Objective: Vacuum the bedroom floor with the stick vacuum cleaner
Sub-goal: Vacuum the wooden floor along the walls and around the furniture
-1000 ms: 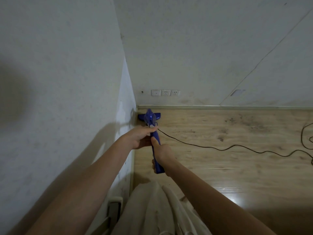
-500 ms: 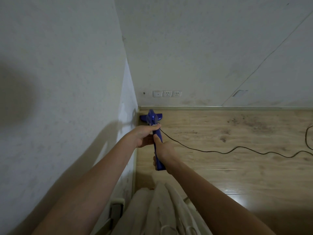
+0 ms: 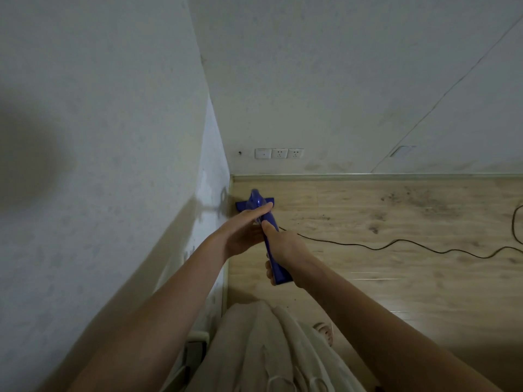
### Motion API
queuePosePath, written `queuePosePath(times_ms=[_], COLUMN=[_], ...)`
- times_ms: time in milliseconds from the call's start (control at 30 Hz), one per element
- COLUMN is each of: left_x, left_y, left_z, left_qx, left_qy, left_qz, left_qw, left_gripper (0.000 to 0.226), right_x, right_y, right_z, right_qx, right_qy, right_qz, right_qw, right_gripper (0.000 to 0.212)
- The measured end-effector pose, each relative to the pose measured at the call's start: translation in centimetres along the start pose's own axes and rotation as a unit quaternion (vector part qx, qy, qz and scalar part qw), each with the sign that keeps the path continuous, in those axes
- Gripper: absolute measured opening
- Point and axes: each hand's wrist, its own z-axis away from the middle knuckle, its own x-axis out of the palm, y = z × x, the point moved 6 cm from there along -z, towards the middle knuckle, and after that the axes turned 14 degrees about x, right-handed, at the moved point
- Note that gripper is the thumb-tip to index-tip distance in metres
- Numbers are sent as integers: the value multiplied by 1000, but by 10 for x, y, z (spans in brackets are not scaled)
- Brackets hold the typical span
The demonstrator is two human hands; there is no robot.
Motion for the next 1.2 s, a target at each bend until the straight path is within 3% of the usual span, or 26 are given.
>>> queuePosePath(times_ms=[367,633,833,1200], left_x=[2,8,22,110], left_y=[-8,-8,-7,-50], left_z=[-7,-24,-41,-50], left_qx=[-6,-26,9,-22], left_qy=[57,102,132,66], left_qz=[11,0,-92,-166], left_qw=[998,994,987,984], left_gripper=[52,32,29,49], right_x=[-3,-2,-28,-110], right_y=[8,8,8,55], right_z=[-15,-34,-26,13], right_qx=[10,3,-3,26], right_qy=[11,15,72,125], right_qz=[9,24,44,-18], right_qw=[1000,1000,996,992], right_gripper=[37,46,43,46])
